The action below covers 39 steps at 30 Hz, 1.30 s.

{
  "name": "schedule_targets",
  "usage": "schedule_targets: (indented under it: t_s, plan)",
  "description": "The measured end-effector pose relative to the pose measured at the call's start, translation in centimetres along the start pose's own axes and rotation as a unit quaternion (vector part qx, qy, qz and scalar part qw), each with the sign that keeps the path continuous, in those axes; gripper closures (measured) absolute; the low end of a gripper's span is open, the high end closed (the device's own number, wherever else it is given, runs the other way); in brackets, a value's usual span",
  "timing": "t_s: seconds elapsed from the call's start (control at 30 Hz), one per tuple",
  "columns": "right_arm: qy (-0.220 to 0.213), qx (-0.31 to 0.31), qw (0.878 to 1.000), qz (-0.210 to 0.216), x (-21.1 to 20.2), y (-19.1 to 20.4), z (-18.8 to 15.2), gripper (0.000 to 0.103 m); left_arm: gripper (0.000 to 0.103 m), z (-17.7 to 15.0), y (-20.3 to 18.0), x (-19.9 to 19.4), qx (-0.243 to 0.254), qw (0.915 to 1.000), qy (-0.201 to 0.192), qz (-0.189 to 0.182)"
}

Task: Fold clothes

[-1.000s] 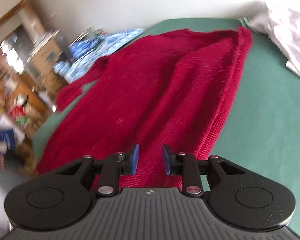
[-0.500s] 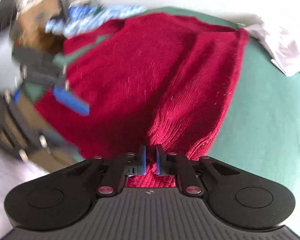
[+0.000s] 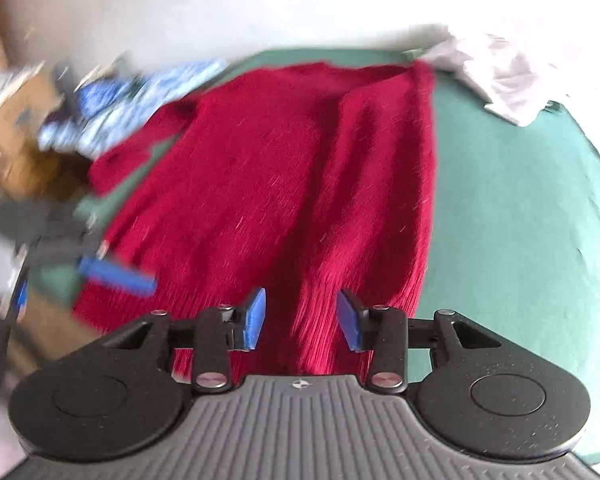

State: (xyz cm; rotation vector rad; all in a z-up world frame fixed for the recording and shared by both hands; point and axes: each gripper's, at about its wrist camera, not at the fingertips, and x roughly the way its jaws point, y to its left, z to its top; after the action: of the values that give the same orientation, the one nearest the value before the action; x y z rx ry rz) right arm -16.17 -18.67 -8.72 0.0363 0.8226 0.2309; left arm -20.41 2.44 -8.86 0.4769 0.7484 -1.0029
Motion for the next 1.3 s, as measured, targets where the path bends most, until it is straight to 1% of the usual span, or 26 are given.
schedule_targets:
  t_s: [0.03, 0.07, 0.1, 0.17, 0.23, 0.27, 0.3, 0.33, 0.37, 0.4, 0.47, 0.53, 0.63, 0.67, 0.73, 0.8, 0.87, 0.9, 0.97, 1.0, 1.1, 1.17, 1.2, 1.23, 1.27, 1.3]
  plan:
    - [0.008, 0.007, 1.0, -0.019, 1.1, -0.1, 0.0, 0.066, 0.035, 0.0, 0.1, 0.1, 0.0, 1.0, -0.001, 0.006]
    - [0.024, 0.019, 0.999, -0.032, 1.9, -0.4, -0.2, 0.071, 0.035, 0.0, 0.2, 0.3, -0.003, 0.9999, -0.001, 0.011]
    - [0.041, 0.032, 0.998, -0.042, 2.8, -0.9, -0.5, 0.072, 0.035, -0.1, 0.5, 0.5, -0.009, 0.9998, 0.002, 0.015]
    - [0.055, 0.046, 0.997, -0.038, 2.7, -1.3, -0.8, 0.072, 0.035, -0.3, 0.9, 1.0, -0.024, 0.9994, 0.007, 0.023]
    - [0.08, 0.042, 0.995, -0.035, 2.2, -1.3, 0.0, 0.072, 0.034, -0.7, 1.4, 1.4, -0.04, 0.9988, 0.01, 0.028]
    - [0.079, 0.051, 0.995, -0.023, 1.9, -1.5, 0.5, 0.071, 0.033, -0.8, 1.7, 1.6, -0.048, 0.9983, 0.01, 0.03]
    - [0.087, 0.055, 0.995, -0.019, 2.3, -1.8, 0.9, 0.07, 0.033, -1.0, 1.9, 1.7, -0.055, 0.9978, 0.012, 0.034]
    - [0.097, 0.059, 0.993, -0.017, 2.9, -2.0, 1.2, 0.064, 0.032, -1.0, 2.2, 1.9, -0.062, 0.9972, 0.015, 0.039]
    - [0.108, 0.062, 0.992, -0.015, 3.5, -2.3, 1.5, 0.062, 0.032, -1.1, 2.4, 2.0, -0.069, 0.9964, 0.017, 0.045]
    - [0.127, 0.052, 0.99, -0.02, 4.4, -2.1, 1.7, 0.063, 0.032, -1.2, 2.8, 1.9, -0.079, 0.9953, 0.016, 0.052]
    - [0.146, 0.015, 0.989, -0.012, 5.0, -1.5, 3.9, 0.064, 0.031, -1.4, 3.6, 1.3, -0.104, 0.9923, 0.01, 0.066]
    - [0.122, -0.026, 0.992, 0.004, 5.1, -0.8, 7.4, 0.064, 0.028, -1.4, 4.4, 0.7, -0.131, 0.9878, 0.006, 0.084]
    - [0.08, -0.104, 0.991, 0.03, 6.3, 1.3, 12.7, 0.062, 0.026, -1.6, 5.6, 0.2, -0.177, 0.9759, 0.002, 0.128]
    - [0.067, -0.138, 0.988, 0.035, 7.2, 2.4, 14.3, 0.058, 0.026, -1.7, 6.0, 0.0, -0.192, 0.9708, 0.001, 0.144]
    - [0.05, -0.214, 0.975, 0.04, 10.2, 4.9, 16.8, 0.05, 0.026, -2.0, 6.9, -0.1, -0.229, 0.9583, 0.004, 0.171]
    - [0.04, -0.284, 0.957, 0.051, 13.8, 7.8, 19.1, 0.049, 0.026, -2.3, 7.8, -0.3, -0.27, 0.9426, 0.007, 0.196]
    - [0.038, -0.33, 0.941, 0.065, 17.3, 10.7, 20.8, 0.049, 0.026, -2.5, 8.7, -0.5, -0.312, 0.9234, 0.01, 0.223]
    - [0.032, -0.353, 0.932, 0.07, 19.0, 12.3, 21.7, 0.05, 0.025, -2.6, 9.1, -0.7, -0.327, 0.913, 0.012, 0.243]
    - [0.012, -0.398, 0.914, 0.077, 22.1, 15.5, 23.4, 0.049, 0.021, -3.0, 9.8, -1.2, -0.352, 0.8885, 0.02, 0.293]
    - [0.004, -0.417, 0.905, 0.084, 23.1, 16.9, 23.7, 0.049, 0.02, -3.3, 10.1, -1.5, -0.365, 0.8774, 0.024, 0.31]
    - [-0.013, -0.469, 0.877, 0.108, 26.1, 20.7, 24.4, 0.04, 0.019, -4.3, 10.9, -2.3, -0.407, 0.8506, 0.031, 0.332]
    - [-0.004, -0.484, 0.865, 0.13, 27.7, 22.7, 24.3, 0.04, 0.016, -4.7, 11.4, -2.8, -0.419, 0.8373, 0.032, 0.35]
    - [-0.002, -0.493, 0.86, 0.132, 28.3, 23.5, 24.0, 0.043, 0.014, -5.0, 11.8, -3.0, -0.419, 0.8308, 0.033, 0.365]
    - [-0.007, -0.503, 0.855, 0.123, 28.8, 24.1, 23.7, 0.05, 0.012, -5.3, 12.2, -3.1, -0.418, 0.8228, 0.033, 0.383]
    - [-0.009, -0.508, 0.854, 0.108, 29.3, 24.3, 23.5, 0.069, 0.011, -5.6, 12.9, -3.3, -0.421, 0.8144, 0.034, 0.398]
    - [-0.01, -0.512, 0.854, 0.091, 29.8, 24.5, 23.5, 0.081, 0.012, -5.9, 13.8, -3.3, -0.428, 0.8081, 0.032, 0.404]
